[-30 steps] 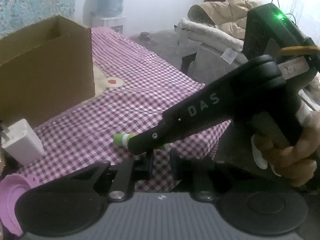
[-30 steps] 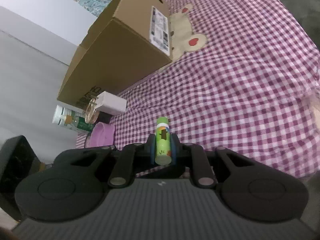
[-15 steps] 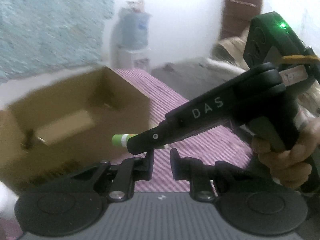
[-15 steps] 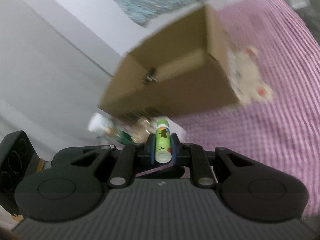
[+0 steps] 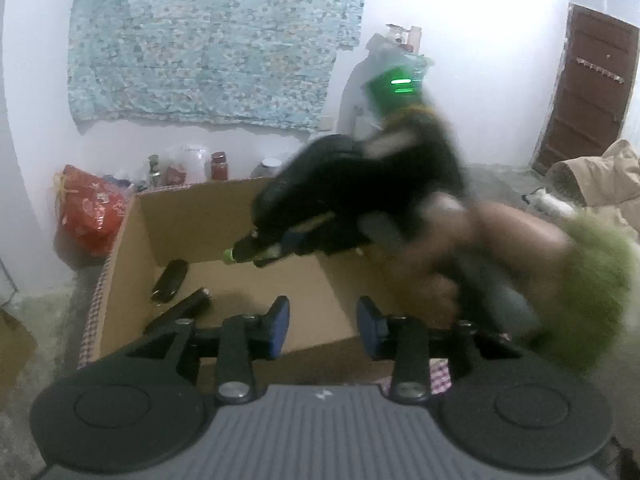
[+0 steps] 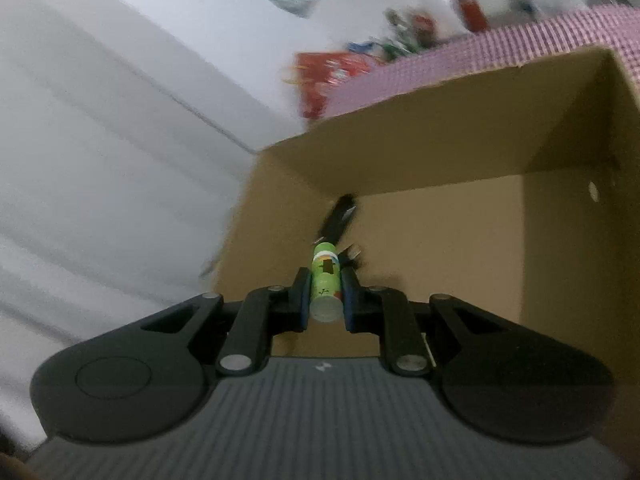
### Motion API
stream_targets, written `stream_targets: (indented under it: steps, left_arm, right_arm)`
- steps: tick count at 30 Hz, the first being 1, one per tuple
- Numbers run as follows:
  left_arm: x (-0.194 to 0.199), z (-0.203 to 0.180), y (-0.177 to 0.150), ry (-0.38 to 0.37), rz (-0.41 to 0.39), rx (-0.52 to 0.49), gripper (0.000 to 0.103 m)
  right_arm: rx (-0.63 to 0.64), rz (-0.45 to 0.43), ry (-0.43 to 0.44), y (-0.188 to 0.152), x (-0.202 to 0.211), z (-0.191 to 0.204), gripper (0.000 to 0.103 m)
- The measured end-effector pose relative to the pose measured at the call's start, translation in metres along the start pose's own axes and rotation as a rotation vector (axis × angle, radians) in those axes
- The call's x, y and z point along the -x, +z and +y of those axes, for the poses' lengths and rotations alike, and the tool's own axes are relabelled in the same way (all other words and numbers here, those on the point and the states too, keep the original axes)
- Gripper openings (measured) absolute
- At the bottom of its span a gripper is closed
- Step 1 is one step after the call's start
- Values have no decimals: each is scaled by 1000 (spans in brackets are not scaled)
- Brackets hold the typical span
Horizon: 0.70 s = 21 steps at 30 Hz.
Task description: Organize rigid objects
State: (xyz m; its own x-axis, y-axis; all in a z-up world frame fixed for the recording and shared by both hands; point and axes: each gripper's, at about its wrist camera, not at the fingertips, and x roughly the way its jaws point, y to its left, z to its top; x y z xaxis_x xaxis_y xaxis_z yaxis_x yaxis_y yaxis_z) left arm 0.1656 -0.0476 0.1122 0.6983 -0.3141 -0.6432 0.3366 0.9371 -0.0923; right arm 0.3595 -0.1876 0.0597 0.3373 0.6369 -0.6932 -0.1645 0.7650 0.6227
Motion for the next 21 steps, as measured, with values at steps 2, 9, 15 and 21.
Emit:
stream_targets:
  steps: [2,9,15,21]
  left_arm:
    - [5,6,-4,-9,-2,16,49]
    - [29,10,-22,-22,-31,43,76]
    - [53,-5,-33,-93,-67,9,93]
    - [70,-19,-47,-145,-73,-45,101]
  right_arm:
    - [-29,13,-43,11,-19,-6,19]
    - [-53,0,-65,9,-19,-7,51]
    - [-8,-70,-27,-17,46,3,60]
    - [143,-215,-68,-71,142,33,84]
